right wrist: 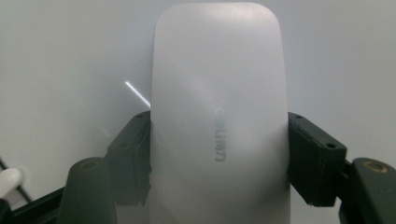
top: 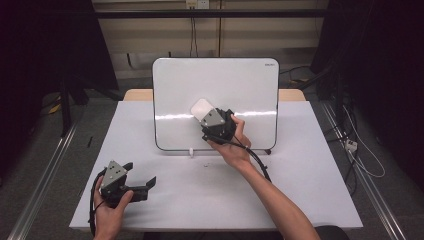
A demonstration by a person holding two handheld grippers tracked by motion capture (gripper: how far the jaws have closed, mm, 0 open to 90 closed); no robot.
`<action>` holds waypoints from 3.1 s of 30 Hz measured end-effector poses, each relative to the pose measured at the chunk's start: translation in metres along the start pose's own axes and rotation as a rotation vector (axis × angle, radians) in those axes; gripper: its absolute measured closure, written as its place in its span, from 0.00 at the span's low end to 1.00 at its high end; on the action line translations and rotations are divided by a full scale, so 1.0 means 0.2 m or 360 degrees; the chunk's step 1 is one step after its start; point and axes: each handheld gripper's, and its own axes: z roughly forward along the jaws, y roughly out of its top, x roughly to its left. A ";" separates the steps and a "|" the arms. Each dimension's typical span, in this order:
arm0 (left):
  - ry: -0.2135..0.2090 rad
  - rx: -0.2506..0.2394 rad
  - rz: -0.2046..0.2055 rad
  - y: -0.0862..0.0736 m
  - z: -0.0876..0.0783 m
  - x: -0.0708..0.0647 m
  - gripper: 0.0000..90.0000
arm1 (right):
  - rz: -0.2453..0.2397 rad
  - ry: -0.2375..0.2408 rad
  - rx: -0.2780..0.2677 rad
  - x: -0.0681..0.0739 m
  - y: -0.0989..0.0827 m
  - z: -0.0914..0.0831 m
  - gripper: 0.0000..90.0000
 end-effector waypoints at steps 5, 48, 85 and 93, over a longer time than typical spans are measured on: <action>-0.0003 -0.0005 -0.0001 0.00 0.00 0.00 0.05 | 0.0059 -0.0024 -0.0004 -0.08 0.01 0.00 0.35; 0.0016 0.0015 -0.0011 -0.01 -0.01 0.00 0.05 | 0.0270 0.0086 -0.0129 -0.22 -0.06 -0.16 0.35; 0.0022 0.0004 -0.0012 0.01 0.00 0.02 0.05 | 0.0326 -0.0056 -0.0061 -0.39 -0.29 -0.38 0.35; 0.0023 -0.0006 -0.0017 0.00 0.00 0.02 0.05 | 0.0344 -0.0119 0.0001 -0.41 -0.39 -0.41 0.35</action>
